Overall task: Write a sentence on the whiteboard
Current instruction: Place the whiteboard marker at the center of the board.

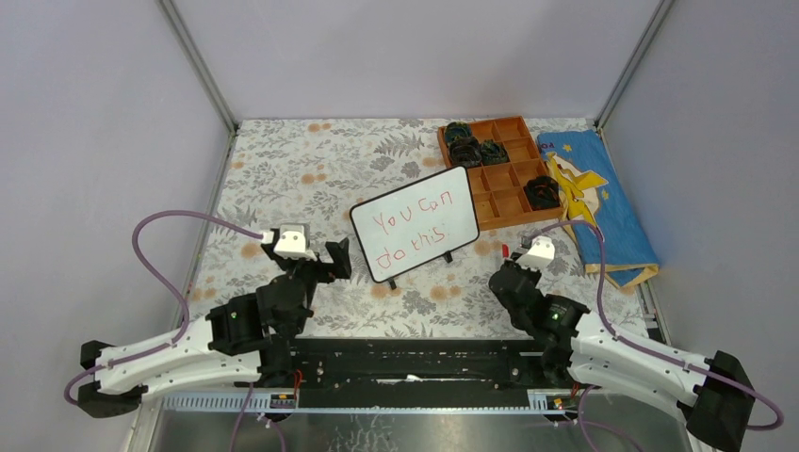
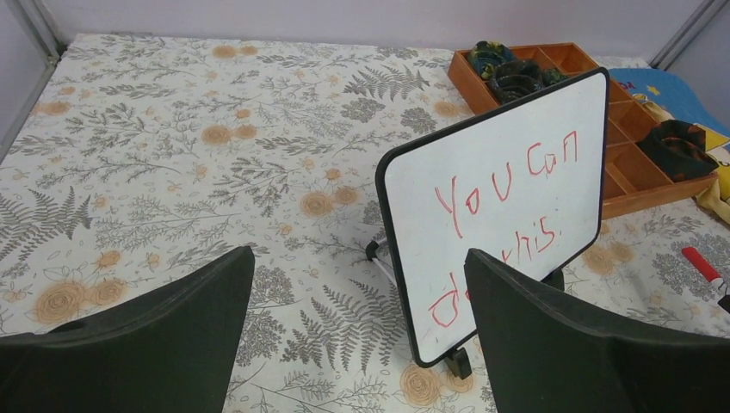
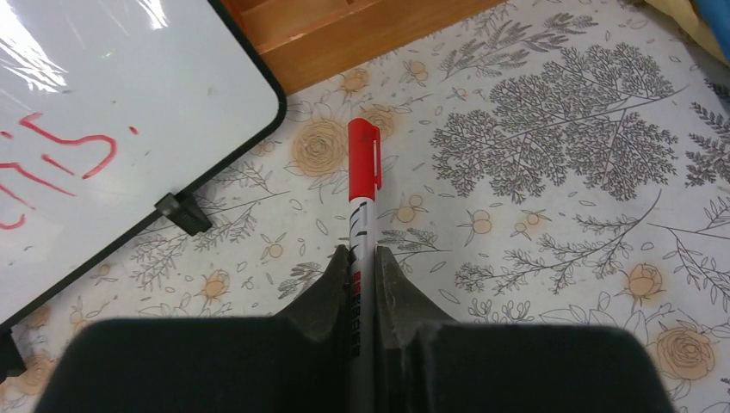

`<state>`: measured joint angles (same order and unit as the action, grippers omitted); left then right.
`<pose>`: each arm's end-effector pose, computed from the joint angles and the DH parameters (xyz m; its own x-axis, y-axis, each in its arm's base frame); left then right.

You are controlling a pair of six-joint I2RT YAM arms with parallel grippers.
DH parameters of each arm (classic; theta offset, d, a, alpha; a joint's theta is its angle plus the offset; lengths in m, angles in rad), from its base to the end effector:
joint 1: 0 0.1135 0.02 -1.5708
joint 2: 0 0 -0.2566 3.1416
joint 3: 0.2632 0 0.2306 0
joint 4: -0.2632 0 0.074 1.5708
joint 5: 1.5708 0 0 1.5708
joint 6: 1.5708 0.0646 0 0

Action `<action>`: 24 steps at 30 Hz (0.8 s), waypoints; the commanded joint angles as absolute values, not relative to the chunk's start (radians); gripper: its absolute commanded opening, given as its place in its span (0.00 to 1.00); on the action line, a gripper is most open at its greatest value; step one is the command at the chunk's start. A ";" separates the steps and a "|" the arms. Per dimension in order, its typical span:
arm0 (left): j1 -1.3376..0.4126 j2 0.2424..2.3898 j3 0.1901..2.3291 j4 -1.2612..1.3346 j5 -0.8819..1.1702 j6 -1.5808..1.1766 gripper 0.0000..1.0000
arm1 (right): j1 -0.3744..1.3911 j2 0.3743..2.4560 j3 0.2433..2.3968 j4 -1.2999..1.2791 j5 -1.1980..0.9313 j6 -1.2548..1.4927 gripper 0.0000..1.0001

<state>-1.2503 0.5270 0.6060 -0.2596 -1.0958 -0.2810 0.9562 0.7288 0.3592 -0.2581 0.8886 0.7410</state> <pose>0.0915 -0.0932 0.3013 -0.0983 -0.1064 -0.9895 0.1365 0.9834 -0.1193 0.1279 0.0942 0.1925 -0.3530 0.2379 -0.9049 0.1158 0.9708 0.2100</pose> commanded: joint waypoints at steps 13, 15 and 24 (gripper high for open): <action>-1.255 0.513 0.683 -0.251 -0.987 -0.211 0.99 | 0.839 0.694 0.405 -0.295 0.819 0.711 0.00; -1.255 0.544 0.700 -0.278 -0.985 -0.228 0.99 | 0.834 0.686 0.409 -0.275 0.771 0.706 0.00; -1.255 0.629 0.704 -0.114 -0.763 -0.415 0.99 | 0.834 0.474 0.408 0.052 0.392 0.527 0.00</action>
